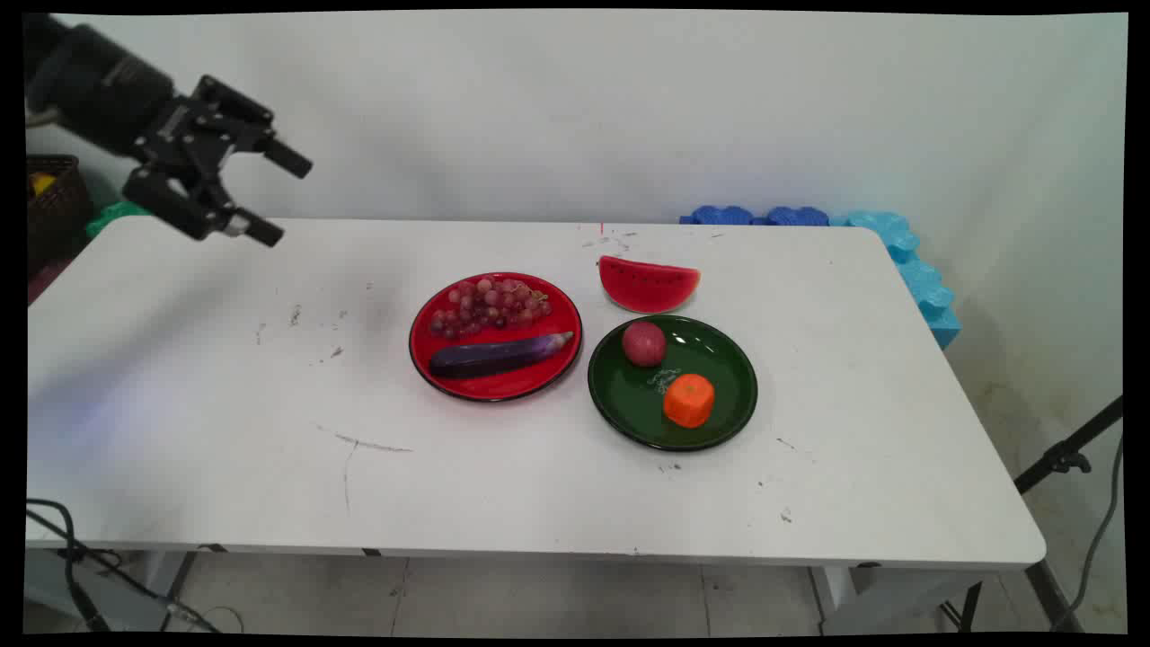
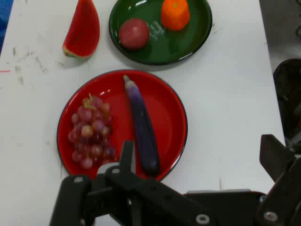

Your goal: Pick up the mandarin from the green plate

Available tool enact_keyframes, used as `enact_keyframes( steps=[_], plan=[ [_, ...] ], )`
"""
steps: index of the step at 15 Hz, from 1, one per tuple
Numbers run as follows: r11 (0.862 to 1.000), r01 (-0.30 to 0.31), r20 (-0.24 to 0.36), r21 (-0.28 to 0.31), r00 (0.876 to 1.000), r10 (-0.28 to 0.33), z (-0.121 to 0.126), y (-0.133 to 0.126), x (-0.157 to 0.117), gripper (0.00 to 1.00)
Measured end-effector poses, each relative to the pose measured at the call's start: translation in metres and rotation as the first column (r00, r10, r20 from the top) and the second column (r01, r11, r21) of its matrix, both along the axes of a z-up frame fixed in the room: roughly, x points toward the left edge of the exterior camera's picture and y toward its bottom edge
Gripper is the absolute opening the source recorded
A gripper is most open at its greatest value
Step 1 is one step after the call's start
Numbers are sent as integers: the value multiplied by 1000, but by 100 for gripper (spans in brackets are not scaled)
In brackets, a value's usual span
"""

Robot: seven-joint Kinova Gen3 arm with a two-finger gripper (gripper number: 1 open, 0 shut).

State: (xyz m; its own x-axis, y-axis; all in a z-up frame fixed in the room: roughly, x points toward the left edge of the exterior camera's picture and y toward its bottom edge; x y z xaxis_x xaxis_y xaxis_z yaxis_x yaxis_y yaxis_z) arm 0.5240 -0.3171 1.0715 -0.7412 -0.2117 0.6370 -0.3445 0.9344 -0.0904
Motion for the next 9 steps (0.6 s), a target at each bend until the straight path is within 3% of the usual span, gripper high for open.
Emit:
enact_keyframes(
  steps=[4,9],
  plan=[
    [999,-4,-10,34,1000,4,18,-22,-45,100],
    [998,-24,-19,55,999,25,19,-46,-106,100]
  ],
)
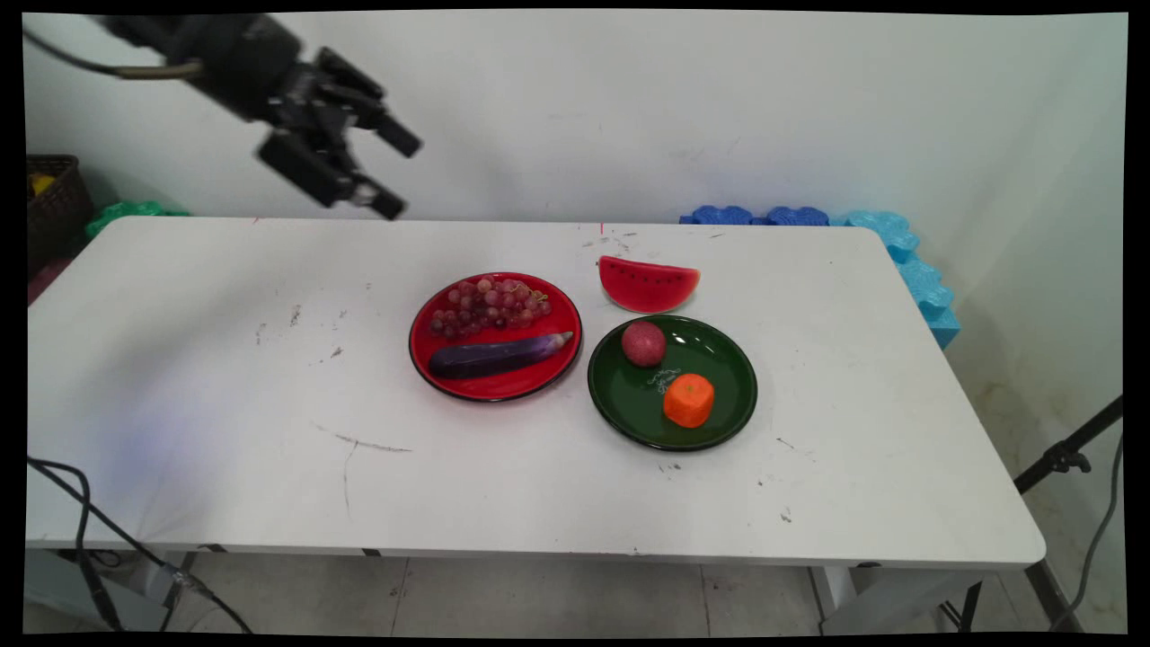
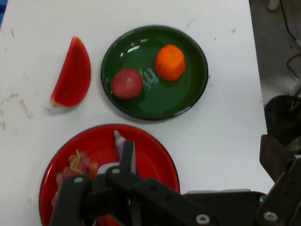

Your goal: Pick up the mandarin from the green plate

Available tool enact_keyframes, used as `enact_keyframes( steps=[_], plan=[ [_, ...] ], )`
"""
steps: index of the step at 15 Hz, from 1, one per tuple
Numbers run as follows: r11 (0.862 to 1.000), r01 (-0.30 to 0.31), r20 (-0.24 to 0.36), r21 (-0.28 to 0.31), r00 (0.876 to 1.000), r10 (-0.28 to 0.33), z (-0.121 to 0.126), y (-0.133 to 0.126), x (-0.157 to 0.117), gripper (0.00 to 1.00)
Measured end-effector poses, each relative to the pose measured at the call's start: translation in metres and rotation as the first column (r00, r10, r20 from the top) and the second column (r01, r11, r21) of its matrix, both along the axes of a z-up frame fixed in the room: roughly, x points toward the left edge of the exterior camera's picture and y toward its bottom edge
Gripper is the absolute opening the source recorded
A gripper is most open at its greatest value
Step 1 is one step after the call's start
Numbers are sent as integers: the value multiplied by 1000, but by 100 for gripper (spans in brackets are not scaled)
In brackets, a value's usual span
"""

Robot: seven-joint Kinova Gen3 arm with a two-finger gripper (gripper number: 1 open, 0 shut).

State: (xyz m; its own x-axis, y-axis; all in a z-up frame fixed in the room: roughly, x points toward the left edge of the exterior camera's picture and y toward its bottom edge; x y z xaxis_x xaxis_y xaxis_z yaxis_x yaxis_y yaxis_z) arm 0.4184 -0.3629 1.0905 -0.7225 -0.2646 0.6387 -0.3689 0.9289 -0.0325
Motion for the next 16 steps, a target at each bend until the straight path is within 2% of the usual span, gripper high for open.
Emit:
enact_keyframes(
  steps=[4,7,9,16],
  plan=[
    [1000,-23,1,1,1000,23,-15,-20,-59,100],
    [999,-44,7,-1,999,44,-35,-36,-106,100],
    [998,-55,11,-1,998,55,-48,-43,-128,100],
    [996,-92,61,4,994,91,-115,-70,-210,100]
  ],
)
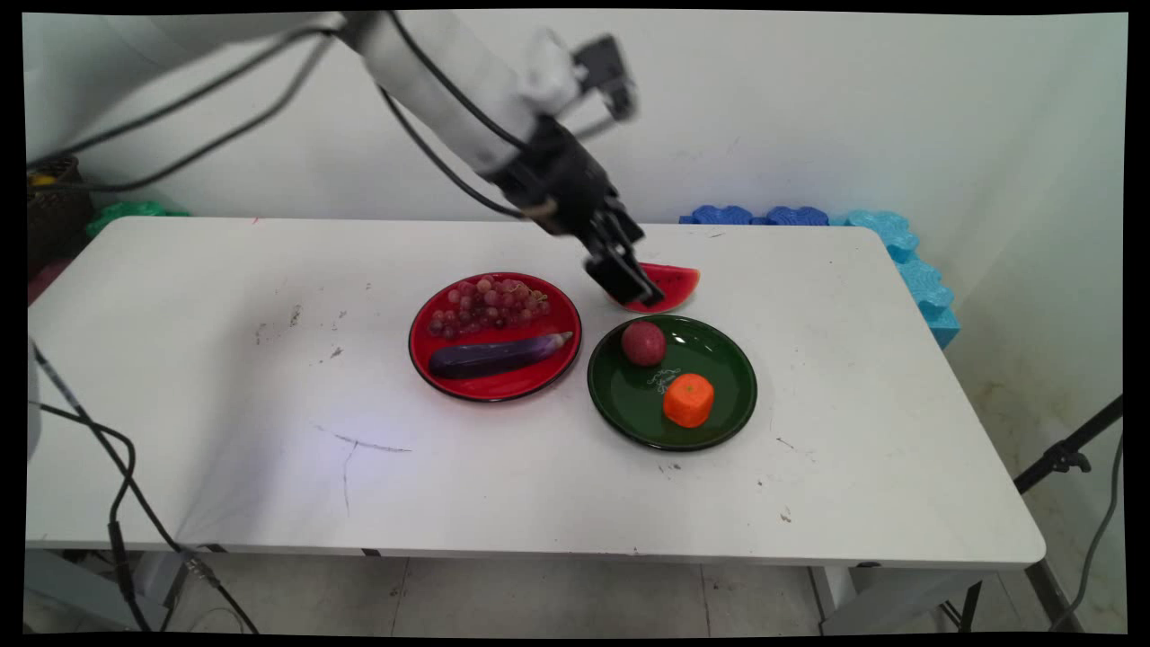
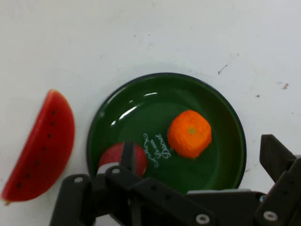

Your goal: Pick up the mandarin from the green plate

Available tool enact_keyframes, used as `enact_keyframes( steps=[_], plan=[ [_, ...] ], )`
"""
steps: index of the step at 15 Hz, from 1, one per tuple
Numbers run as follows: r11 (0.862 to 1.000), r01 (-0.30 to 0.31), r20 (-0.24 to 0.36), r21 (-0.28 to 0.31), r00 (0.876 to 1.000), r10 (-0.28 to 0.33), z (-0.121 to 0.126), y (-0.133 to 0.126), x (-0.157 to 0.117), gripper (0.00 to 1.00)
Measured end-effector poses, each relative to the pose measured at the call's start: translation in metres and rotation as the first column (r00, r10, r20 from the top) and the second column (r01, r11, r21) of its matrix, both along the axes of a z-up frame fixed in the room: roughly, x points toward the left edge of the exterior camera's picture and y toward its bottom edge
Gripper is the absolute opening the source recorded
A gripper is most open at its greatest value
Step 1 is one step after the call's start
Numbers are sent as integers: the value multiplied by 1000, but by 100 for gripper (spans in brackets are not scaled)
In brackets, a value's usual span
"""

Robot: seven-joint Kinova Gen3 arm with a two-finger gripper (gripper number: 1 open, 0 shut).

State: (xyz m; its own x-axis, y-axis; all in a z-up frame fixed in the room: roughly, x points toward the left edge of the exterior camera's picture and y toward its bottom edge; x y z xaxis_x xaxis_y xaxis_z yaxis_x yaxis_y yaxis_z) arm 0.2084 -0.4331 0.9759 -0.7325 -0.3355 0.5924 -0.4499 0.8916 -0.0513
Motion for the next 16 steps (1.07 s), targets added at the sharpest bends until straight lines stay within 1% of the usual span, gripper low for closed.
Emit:
enact_keyframes(
  steps=[4,7,12,16],
  plan=[
    [1000,-15,43,26,999,14,-49,-10,-41,100],
    [998,-23,75,51,997,19,-82,-14,-61,100],
    [997,-16,115,71,993,7,-127,-17,-78,100],
    [997,-7,127,71,992,-2,-147,-19,-83,100]
  ],
)
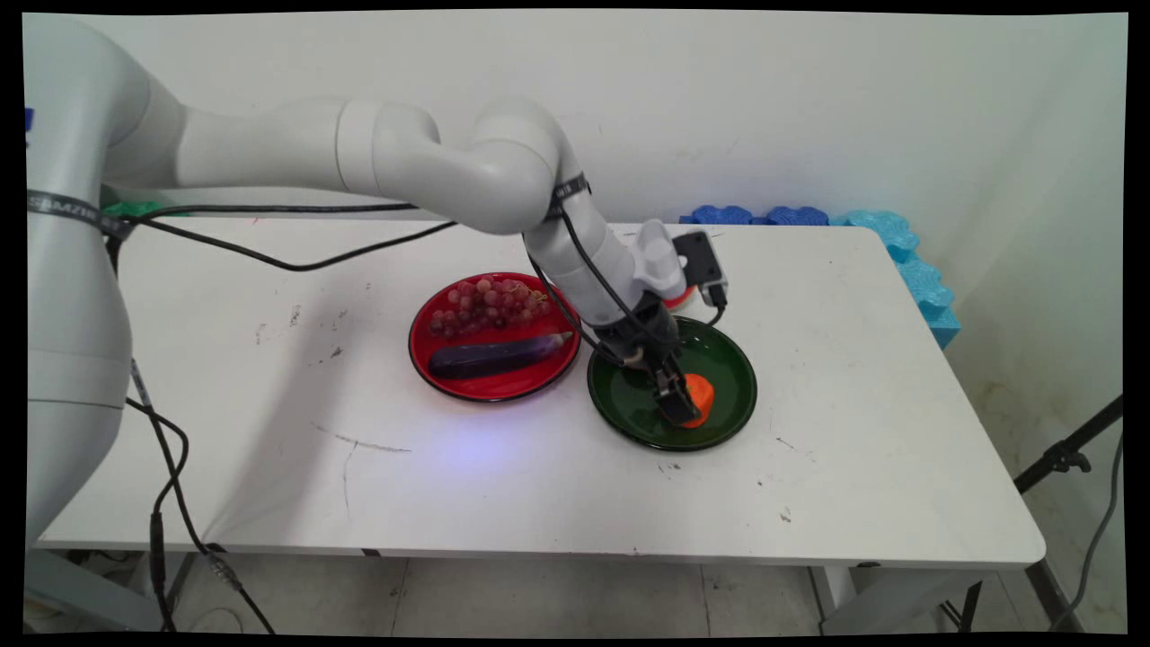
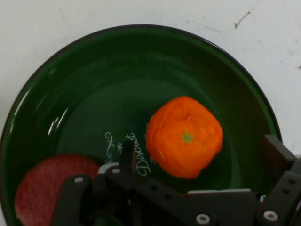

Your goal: Pick up the mandarin from the green plate, then place the picked object on the table

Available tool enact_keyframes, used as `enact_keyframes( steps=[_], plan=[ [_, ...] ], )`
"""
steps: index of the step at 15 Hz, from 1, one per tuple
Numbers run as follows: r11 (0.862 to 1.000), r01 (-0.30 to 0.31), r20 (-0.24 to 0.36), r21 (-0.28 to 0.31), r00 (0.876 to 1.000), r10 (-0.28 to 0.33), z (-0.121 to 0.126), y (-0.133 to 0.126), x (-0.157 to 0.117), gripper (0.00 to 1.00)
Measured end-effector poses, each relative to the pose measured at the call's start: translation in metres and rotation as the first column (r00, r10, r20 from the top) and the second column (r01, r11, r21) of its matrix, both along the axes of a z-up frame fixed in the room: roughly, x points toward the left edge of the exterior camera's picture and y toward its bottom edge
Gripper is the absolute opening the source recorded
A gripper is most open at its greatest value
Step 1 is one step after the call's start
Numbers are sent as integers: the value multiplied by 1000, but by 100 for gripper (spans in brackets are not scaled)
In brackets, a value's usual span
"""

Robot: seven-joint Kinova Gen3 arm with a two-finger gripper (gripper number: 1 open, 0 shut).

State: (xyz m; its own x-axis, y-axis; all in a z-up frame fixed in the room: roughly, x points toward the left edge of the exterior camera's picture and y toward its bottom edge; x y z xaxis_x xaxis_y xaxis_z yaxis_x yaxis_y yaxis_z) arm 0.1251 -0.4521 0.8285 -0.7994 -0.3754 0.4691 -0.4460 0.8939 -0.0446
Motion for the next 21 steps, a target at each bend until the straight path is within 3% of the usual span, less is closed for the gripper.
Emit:
enact_keyframes(
  steps=[7,8,15,21],
  plan=[
    [1000,16,0,-19,1000,-16,-20,-6,-7,100],
    [1000,17,-1,-23,1000,-17,-22,-6,-8,0],
    [998,39,-10,-39,999,-39,-20,-5,-7,0],
    [997,42,-44,-61,998,-45,25,6,4,0]
  ],
)
